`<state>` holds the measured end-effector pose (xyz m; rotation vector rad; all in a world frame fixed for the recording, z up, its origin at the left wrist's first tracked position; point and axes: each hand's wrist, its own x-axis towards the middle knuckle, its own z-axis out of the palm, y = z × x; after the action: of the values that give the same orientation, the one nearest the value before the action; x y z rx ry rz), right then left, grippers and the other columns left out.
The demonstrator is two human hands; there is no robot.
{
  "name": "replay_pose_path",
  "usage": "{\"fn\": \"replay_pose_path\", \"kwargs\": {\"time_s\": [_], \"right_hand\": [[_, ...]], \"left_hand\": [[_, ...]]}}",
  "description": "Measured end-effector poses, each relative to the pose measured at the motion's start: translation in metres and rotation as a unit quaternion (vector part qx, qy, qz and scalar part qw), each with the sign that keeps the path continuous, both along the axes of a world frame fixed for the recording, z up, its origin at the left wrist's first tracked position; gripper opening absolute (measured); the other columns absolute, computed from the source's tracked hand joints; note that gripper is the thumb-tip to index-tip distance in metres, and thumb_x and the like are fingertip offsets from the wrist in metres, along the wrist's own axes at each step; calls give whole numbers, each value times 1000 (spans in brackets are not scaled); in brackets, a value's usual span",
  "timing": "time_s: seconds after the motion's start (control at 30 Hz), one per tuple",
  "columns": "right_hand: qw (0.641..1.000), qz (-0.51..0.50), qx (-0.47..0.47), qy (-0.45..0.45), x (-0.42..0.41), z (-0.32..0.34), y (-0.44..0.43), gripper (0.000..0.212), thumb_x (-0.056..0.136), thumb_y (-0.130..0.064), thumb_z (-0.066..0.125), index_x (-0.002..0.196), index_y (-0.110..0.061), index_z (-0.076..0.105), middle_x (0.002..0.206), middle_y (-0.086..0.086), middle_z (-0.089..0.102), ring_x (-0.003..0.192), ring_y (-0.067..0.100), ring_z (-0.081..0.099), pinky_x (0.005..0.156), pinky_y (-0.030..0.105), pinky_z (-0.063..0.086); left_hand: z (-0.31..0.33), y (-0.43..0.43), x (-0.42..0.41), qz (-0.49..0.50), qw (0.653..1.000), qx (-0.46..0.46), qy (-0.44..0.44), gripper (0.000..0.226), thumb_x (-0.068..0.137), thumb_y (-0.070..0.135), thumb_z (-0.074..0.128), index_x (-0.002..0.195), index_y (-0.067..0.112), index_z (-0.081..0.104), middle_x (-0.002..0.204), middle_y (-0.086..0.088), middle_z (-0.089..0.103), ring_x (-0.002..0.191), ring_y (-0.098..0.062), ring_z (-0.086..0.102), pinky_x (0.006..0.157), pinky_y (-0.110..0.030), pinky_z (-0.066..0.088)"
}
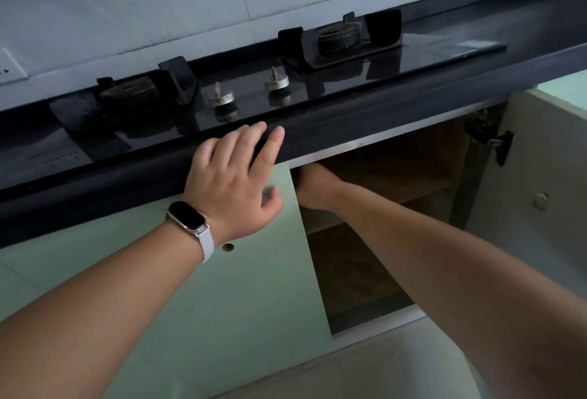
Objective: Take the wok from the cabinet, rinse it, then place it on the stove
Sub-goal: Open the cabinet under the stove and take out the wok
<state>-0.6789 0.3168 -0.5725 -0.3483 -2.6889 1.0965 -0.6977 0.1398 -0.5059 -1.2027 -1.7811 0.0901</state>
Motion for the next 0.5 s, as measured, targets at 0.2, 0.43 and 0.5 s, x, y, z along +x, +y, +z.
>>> {"fn": "replay_pose_path", "kwargs": {"time_s": [0.2,0.43,0.5], "right_hand": [[973,46,196,-116,4,42,-3,30,101,-25,49,129,-16,50,130,6,55,118,25,50,97,32,38],[978,-145,147,9,7,56,-54,77,76,4,60,146,3,28,155,9,33,146,19,25,115,9,12],[989,-23,137,-47,-1,59,-27,51,99,-8,48,147,-4,31,158,8,28,147,19,22,114,10,2]], "left_hand": [[-2,1,-3,-5,1000,2,9,74,75,37,60,142,9,46,133,-17,61,113,-35,61,84,-44,39],[-4,2,-5,-7,1000,7,21,74,75,37,59,142,10,44,133,-17,61,113,-35,61,84,-43,40],[-4,2,-5,-8,1000,9,26,73,75,37,59,141,9,46,132,-17,62,112,-35,61,83,-44,40]]}}
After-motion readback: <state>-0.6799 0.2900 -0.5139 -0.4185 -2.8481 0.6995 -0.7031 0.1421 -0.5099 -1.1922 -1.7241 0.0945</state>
